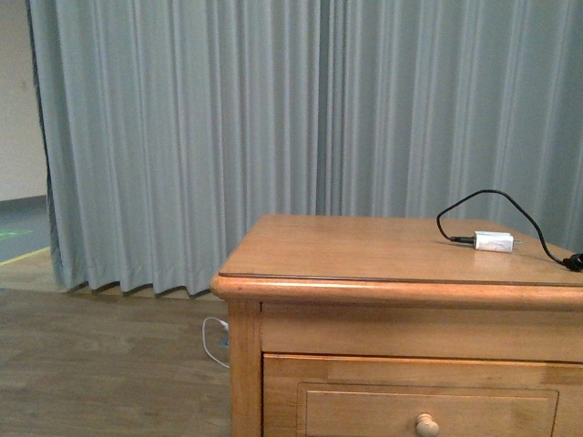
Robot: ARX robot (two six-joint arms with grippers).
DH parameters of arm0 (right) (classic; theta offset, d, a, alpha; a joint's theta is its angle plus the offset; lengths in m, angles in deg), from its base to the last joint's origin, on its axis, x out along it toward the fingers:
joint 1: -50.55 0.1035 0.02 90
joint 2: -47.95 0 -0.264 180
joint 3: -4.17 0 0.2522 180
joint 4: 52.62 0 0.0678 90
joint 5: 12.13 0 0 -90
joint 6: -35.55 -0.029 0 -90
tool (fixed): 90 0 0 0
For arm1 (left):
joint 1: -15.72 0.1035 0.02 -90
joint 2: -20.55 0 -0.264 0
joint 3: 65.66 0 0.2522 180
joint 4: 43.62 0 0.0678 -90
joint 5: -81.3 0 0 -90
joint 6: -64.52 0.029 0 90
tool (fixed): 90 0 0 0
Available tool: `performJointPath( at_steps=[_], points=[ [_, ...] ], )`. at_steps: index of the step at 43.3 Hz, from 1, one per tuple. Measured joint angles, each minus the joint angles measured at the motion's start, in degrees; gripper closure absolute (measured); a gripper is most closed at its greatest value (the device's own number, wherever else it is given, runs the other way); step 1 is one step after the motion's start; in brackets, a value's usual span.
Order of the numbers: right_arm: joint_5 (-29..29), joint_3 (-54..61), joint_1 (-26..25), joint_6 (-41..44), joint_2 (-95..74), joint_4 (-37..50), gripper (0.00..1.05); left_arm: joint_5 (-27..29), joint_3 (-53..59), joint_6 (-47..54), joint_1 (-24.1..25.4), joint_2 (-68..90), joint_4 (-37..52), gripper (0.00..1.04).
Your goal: Place pink marker in drawer with both arms
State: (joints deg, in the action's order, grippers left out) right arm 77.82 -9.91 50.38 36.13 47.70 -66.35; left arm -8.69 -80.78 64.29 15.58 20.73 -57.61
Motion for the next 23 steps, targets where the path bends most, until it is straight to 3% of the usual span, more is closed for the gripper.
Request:
performJointPath(
  at_steps=[3,23],
  points=[
    [0.00,0.00,0.00,-0.09,0.00,0.00,0.06,0.00,0.00,0.00,0.00,0.00,0.00,0.06],
    [0.00,0.00,0.00,-0.22,0.00,0.00,0.08,0.00,0.00,0.00,0.00,0.00,0.00,0.06]
  ],
)
